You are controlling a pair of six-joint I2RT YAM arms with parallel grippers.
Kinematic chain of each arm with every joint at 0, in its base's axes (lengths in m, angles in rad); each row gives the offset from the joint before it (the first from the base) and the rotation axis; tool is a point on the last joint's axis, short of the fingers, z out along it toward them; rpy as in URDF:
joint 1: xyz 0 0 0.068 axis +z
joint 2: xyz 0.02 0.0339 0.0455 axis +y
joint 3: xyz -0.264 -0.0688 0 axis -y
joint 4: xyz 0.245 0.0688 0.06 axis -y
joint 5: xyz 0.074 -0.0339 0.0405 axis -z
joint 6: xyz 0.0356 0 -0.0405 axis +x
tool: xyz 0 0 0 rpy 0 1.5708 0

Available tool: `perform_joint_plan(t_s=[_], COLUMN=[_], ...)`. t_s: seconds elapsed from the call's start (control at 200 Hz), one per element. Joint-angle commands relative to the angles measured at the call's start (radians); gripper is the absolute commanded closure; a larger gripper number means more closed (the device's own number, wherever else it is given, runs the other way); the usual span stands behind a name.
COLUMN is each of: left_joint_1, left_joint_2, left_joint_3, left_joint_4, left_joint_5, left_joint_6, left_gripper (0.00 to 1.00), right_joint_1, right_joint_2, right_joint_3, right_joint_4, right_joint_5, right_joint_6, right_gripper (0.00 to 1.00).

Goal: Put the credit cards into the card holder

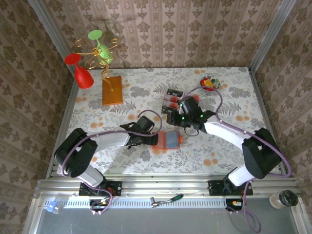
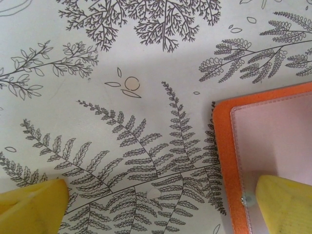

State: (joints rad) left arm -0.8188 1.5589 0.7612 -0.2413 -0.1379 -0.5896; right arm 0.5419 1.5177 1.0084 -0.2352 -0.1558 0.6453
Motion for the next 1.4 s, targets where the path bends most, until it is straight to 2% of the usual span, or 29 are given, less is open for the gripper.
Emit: perform_joint_plan(t_s=[0.0,0.19,0.315,0.85,1.06,1.215,1.395], left_joint_1=[-0.003,-0.002,-0.003,-0.002,-0.003,-0.003,-0.003], left_joint_2=[0.013,0.017,0.021,0.029,0.033,0.033,0.033], left_joint_3=[0.007,0.006,0.012,0.015,0.013,0.01,0.013], left_joint_4=[-0.044,-0.039,-0.041,-0.034,-0.03,-0.029,-0.029], left_joint_5=[-0.036,-0.037,-0.038,-0.028,-0.026,-0.027,-0.026], left_joint_6=[0.026,0.026,0.027,0.021,0.022,0.019,0.017], left_gripper=[0.0,0.0,0.0,0.0,0.0,0.0,0.0], right_joint_1=[-0.047,-0.083,-0.085,-0.086,-0.089,-0.091,-0.089], right_joint_2=[0.003,0.1,0.19,0.398,0.423,0.436,0.404], right_joint_3=[0.096,0.25,0.338,0.441,0.44,0.434,0.402], right_joint_4=[-0.258,-0.412,-0.469,-0.492,-0.487,-0.497,-0.494], right_joint_5=[0.118,0.222,0.29,0.434,0.458,0.415,0.355], right_joint_6=[-0.244,-0.438,-0.512,-0.595,-0.609,-0.616,-0.604], right_gripper=[0.5,0.48,0.49,0.53,0.53,0.55,0.67])
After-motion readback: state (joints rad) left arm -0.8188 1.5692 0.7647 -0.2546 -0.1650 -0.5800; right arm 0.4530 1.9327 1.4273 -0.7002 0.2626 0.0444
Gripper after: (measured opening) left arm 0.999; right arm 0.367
